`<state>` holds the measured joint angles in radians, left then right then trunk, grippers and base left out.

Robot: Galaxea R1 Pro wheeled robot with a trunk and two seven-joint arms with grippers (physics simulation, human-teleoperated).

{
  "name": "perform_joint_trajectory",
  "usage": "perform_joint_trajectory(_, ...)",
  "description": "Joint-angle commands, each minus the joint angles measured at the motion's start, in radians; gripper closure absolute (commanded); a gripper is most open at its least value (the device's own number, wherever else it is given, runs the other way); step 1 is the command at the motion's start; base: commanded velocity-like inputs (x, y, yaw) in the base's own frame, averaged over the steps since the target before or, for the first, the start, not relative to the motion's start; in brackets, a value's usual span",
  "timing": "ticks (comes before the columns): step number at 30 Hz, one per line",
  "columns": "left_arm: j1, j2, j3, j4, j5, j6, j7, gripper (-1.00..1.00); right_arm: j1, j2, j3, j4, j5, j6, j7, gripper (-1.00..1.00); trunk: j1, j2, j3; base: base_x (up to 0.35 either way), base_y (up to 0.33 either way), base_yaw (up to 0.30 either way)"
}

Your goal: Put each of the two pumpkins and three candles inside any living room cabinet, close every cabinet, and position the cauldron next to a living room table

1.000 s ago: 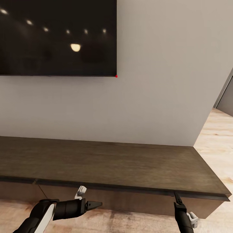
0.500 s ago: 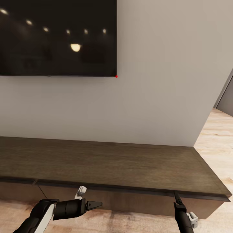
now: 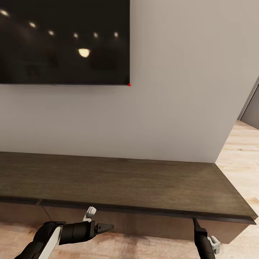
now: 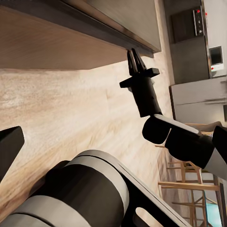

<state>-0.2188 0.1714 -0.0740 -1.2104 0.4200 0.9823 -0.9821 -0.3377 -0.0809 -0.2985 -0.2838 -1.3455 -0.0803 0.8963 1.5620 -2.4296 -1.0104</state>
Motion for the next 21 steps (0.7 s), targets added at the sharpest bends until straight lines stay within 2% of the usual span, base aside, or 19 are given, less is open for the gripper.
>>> perform_joint_trajectory(1, -0.001, 0.001, -0.001, 0.000, 0.002, 0.004, -0.001, -1.00, -0.001, 0.000, 0.007, -0.001, -0.010, -0.003, 0.009, 1.00, 0.000, 0.000, -0.001, 0.000, 0.000, 0.000)
perform_joint_trajectory(16, -0.001, 0.000, -0.001, 0.000, 0.001, 0.004, 0.000, -1.00, -0.001, 0.000, 0.007, 0.000, -0.009, -0.003, 0.009, 1.00, 0.000, 0.000, -0.001, -0.001, 0.000, 0.000)
perform_joint_trajectory(21, -0.001, 0.000, -0.001, 0.000, 0.000, 0.004, 0.000, -1.00, -0.001, 0.000, 0.007, 0.000, -0.009, -0.003, 0.009, 1.00, 0.000, 0.000, -0.001, -0.094, 0.000, 0.000)
